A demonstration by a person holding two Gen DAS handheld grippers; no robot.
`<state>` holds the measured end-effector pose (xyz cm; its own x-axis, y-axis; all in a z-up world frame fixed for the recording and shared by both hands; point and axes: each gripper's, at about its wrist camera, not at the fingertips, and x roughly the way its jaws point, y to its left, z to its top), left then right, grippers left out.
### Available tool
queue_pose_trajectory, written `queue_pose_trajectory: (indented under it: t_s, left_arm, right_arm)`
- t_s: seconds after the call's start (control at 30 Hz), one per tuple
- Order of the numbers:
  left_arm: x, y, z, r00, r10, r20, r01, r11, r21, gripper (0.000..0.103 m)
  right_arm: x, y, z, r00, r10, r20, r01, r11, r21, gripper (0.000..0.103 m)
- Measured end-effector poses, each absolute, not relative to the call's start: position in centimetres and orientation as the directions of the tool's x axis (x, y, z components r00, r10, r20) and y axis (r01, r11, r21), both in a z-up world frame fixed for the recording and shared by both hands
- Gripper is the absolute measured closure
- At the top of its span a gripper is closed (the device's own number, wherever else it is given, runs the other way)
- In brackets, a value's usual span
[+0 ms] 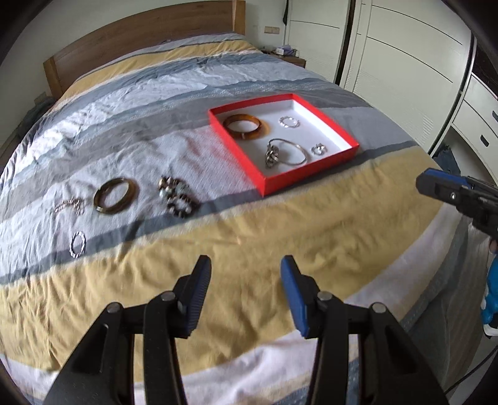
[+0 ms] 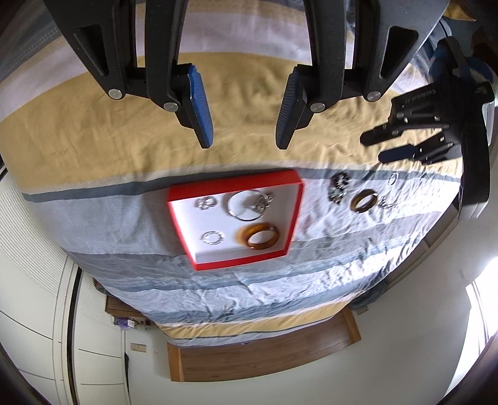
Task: Organize jewelry
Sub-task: 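Move both open tools back over the remaining jewelry on the duvet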
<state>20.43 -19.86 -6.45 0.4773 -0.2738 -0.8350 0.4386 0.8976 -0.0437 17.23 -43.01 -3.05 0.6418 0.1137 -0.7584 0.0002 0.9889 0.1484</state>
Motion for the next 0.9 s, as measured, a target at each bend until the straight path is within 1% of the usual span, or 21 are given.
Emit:
queue_pose_trajectory:
  t_s: [0.07, 0.27, 0.37, 0.57, 0.73, 0.9]
  left_arm:
    - [19.2, -17.4, -6.4, 0.489, -0.248, -0.837, 0.395, 0.918, -0.041, 0.058]
    - [16.0, -10.3, -4.4, 0.585, -0.166, -0.794, 0.271, 0.962, -0.001, 0.058]
    - [14.9, -7.3, -3.6, 0.607, -0.122, -0.786, 0.209, 0.978, 0.009, 0.058]
    - [13.3, -2.6, -2.8, 0.621, -0.098, -0.778, 0.117, 0.993, -0.032, 0.058]
    - [12.3, -0.1, -2.8, 0.625, -0.087, -0.776, 0.07, 0.996, -0.055, 0.054]
    - [11.9, 1.8, -3.0, 0.632, -0.065, -0.772, 0.025, 0.998, -0.063, 0.053]
  right_arm:
    - [16.5, -41.5, -2.7, 0.642, 0.119, -0.758, -0.014, 0.989, 0.144, 0.061]
    - [14.7, -37.5, -1.5, 0.64, 0.149, -0.754, -0.062, 0.988, 0.143, 0.061]
    - [14.1, -35.7, -1.3, 0.636, 0.163, -0.754, -0.087, 0.986, 0.14, 0.061]
    - [13.2, -32.2, -0.9, 0.624, 0.195, -0.757, -0.134, 0.981, 0.142, 0.061]
    - [12.7, -29.8, -0.6, 0.618, 0.213, -0.757, -0.165, 0.976, 0.14, 0.061]
    - [12.6, -28.2, -0.3, 0.623, 0.214, -0.752, -0.166, 0.976, 0.14, 0.058]
